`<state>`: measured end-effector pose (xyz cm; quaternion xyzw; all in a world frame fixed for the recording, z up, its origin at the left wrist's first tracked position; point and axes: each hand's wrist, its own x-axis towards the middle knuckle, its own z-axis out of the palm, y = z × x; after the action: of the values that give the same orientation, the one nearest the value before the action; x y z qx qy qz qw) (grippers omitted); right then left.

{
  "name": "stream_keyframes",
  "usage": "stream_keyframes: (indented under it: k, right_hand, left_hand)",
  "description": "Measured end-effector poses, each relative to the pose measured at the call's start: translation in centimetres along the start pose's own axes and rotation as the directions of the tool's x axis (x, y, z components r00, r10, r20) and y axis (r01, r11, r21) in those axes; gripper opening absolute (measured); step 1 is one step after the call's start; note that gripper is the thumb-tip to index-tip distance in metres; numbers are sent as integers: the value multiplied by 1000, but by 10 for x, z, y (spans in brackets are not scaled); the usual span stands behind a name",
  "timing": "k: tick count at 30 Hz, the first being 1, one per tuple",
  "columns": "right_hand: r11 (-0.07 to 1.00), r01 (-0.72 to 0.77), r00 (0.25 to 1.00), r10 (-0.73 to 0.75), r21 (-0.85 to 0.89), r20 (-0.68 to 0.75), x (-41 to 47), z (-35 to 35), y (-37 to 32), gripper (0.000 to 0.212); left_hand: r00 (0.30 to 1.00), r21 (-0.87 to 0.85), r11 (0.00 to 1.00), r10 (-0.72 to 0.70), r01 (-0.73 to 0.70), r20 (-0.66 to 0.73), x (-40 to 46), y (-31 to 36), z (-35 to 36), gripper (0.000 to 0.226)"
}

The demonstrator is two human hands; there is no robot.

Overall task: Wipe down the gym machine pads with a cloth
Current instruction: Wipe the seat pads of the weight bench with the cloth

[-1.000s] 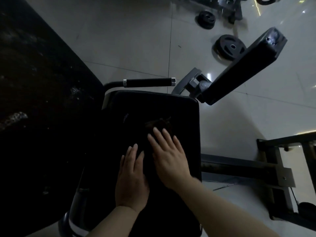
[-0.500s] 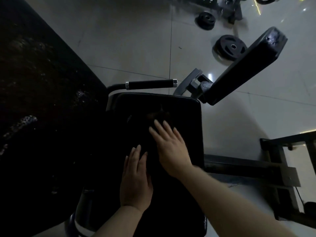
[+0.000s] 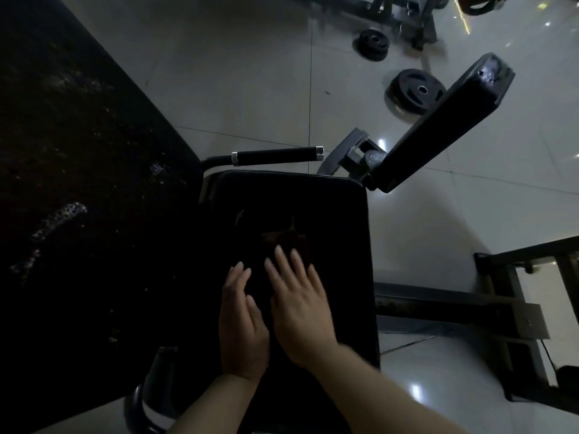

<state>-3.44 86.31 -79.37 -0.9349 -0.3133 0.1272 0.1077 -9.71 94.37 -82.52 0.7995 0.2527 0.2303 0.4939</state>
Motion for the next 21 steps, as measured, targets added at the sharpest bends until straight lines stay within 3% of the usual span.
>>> stream_keyframes:
  k: [2,4,6,8,12,14,17,21]
  right_hand:
    - [998,31,999,-30,45,-30,-42,12,-12,59]
    - [964,25,998,-8,264,-69,-57,12,-14,57]
    - [825,-29,993,88,565,-77,-55,0,-7,52]
    - [778,-9,962,178,629,-206,-52,-11,10,47]
    - [912,-9,923,165,409,-347,-38,-19,41,45]
    - [968,-55,930,138,244,-342,-26,-20,50,47]
    - [988,-154,946,154,25,-285,-7,-24,58,48]
    - [981,-163,984,154,-107,-90,16,-33,68,61]
  left_hand:
    - [998,-28,998,-60,59,-14,-1,7,-4,43]
    - [998,-43,997,-65,65,1,-4,15,-8,42]
    - [999,0,1000,17,-17,28,-8,22,-11,42]
    - [993,62,994,87,-92,80,-12,24,-10,39]
    - [949,275,937,136,-216,284,-30,25,6,42]
    - [922,441,870,39,-221,385,-35,27,17,51]
    - [918,619,759,-72,-204,390,-35,34,28,62]
    - [925,690,697,-106,-193,365,-31,33,37,67]
